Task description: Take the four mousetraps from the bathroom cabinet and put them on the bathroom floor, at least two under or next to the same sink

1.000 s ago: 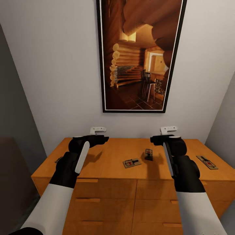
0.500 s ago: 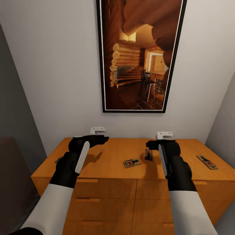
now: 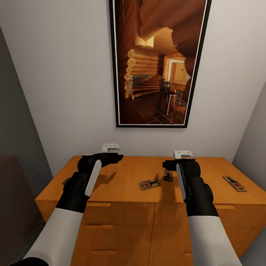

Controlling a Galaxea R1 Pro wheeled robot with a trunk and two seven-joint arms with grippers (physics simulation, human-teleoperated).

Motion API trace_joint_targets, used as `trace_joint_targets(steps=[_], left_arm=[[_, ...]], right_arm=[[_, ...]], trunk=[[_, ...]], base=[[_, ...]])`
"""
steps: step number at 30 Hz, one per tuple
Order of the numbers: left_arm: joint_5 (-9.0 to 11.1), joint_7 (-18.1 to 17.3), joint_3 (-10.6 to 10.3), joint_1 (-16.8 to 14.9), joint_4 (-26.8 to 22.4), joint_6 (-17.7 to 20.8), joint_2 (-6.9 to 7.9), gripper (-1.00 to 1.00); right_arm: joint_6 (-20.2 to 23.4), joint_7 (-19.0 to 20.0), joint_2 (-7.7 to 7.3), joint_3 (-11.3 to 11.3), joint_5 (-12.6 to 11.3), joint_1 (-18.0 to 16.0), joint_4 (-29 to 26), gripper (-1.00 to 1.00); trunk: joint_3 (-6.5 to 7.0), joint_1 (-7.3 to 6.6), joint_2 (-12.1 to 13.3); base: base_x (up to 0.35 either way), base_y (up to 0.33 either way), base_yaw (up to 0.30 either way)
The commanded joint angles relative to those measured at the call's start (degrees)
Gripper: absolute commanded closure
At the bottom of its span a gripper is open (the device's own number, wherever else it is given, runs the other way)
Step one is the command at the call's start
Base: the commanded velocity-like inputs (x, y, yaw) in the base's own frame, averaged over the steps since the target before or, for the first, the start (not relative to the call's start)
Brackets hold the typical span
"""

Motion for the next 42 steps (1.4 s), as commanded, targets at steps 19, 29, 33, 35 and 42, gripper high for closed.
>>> trace_joint_targets(steps=[19, 29, 33, 35, 42], left_arm=[[0.5, 0.4, 0.0, 0.0, 0.0, 0.2, 0.00, -1.00], [0.5, 0.3, 0.0, 0.0, 0.0, 0.2, 0.00, -1.00], [0.5, 0.3, 0.0, 0.0, 0.0, 0.2, 0.00, -1.00], [0.5, 0.3, 0.0, 0.0, 0.0, 0.2, 0.00, -1.00], [0.6, 0.3, 0.0, 0.0, 0.0, 0.2, 0.00, -1.00]], right_arm=[[0.2, 0.0, 0.05, -0.1, 0.0, -0.1, 1.9, -1.00], [0.2, 0.0, 0.05, 0.0, 0.0, -0.1, 1.9, -1.00], [0.2, 0.1, 0.05, 0.0, 0.0, -0.1, 1.9, -1.00], [0.2, 0.2, 0.05, 0.0, 0.0, -0.1, 1.9, -1.00], [0.2, 0.4, 0.05, 0.0, 0.0, -0.1, 1.9, -1.00]], trunk=[[-0.07, 0.00, 0.0], [-0.07, 0.00, 0.0], [-0.07, 0.00, 0.0], [-0.07, 0.00, 0.0], [-0.07, 0.00, 0.0]], base=[[0.000, 0.071, 0.000], [0.000, 0.023, 0.000], [0.000, 0.005, 0.000], [0.000, 0.002, 0.000], [0.000, 0.001, 0.000]])
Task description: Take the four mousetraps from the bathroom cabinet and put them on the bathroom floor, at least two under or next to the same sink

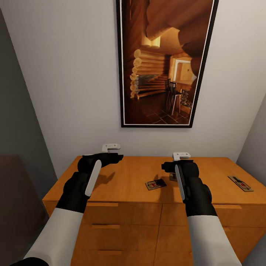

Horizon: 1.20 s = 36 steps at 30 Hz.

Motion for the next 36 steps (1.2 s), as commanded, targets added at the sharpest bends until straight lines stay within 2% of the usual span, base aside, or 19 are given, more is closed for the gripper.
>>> trace_joint_targets(steps=[1, 18, 36], left_arm=[[0.5, 0.4, 0.0, 0.0, 0.0, 0.2, 0.00, -1.00], [0.5, 0.4, 0.0, 0.0, 0.0, 0.2, 0.00, -1.00], [0.5, 0.3, 0.0, 0.0, 0.0, 0.2, 0.00, -1.00]], right_arm=[[0.2, 0.0, 0.05, -0.1, 0.1, 0.0, 0.0, -1.00], [0.2, -0.2, 0.05, -0.1, 0.3, 0.0, -0.4, -1.00], [0.2, -0.2, 0.05, -0.1, 0.3, 0.0, -0.6, -1.00]], trunk=[[-0.07, 0.00, 0.0], [-0.07, 0.00, 0.0], [-0.07, 0.00, 0.0]], base=[[0.000, 0.000, 0.000], [0.000, 0.000, -0.116], [0.000, 0.000, -0.018]])
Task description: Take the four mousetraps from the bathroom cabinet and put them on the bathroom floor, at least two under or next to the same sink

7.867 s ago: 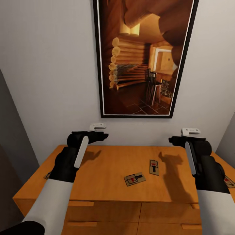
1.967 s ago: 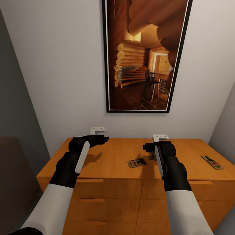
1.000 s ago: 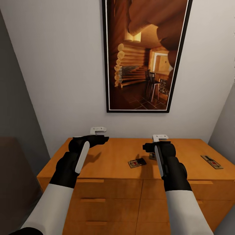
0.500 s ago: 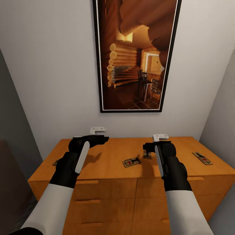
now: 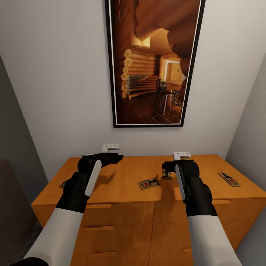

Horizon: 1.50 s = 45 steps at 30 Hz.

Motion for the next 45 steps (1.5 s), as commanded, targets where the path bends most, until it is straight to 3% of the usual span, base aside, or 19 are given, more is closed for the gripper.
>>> trace_joint_targets(steps=[1, 45], left_arm=[[0.5, 0.4, 0.0, 0.0, 0.0, 0.2, 0.00, -1.00], [0.5, 0.4, 0.0, 0.0, 0.5, 0.2, -0.05, -1.00]], right_arm=[[0.2, 0.0, 0.05, -0.1, 0.0, 0.0, 0.0, -1.00], [0.2, -0.2, 0.05, -0.1, 0.0, 0.0, 4.3, -1.00]], trunk=[[-0.07, 0.00, 0.0], [-0.07, 0.00, 0.0]], base=[[0.000, 0.000, -0.001], [0.000, 0.000, 0.000]])
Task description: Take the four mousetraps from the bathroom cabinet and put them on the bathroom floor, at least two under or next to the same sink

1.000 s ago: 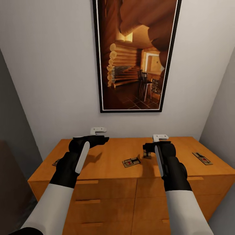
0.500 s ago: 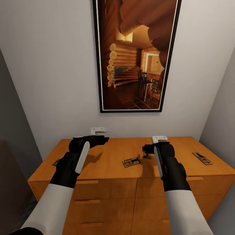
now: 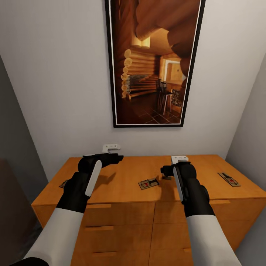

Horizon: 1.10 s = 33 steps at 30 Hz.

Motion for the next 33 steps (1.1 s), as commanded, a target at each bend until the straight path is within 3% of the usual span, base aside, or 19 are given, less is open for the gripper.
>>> trace_joint_targets(steps=[1, 33], left_arm=[[0.5, 0.4, 0.0, 0.0, 0.0, 0.2, -0.01, -1.00], [0.5, 0.4, 0.0, 0.0, 0.0, 0.2, -0.04, -1.00]], right_arm=[[0.2, 0.0, 0.05, -0.1, 0.0, 0.0, 0.0, -1.00], [0.2, 0.0, 0.05, -0.5, -0.3, -0.3, 1.5, -1.00]], trunk=[[-0.07, 0.00, 0.0], [-0.07, 0.00, 0.0]], base=[[0.000, 0.000, 0.000], [0.000, 0.000, 0.000]])
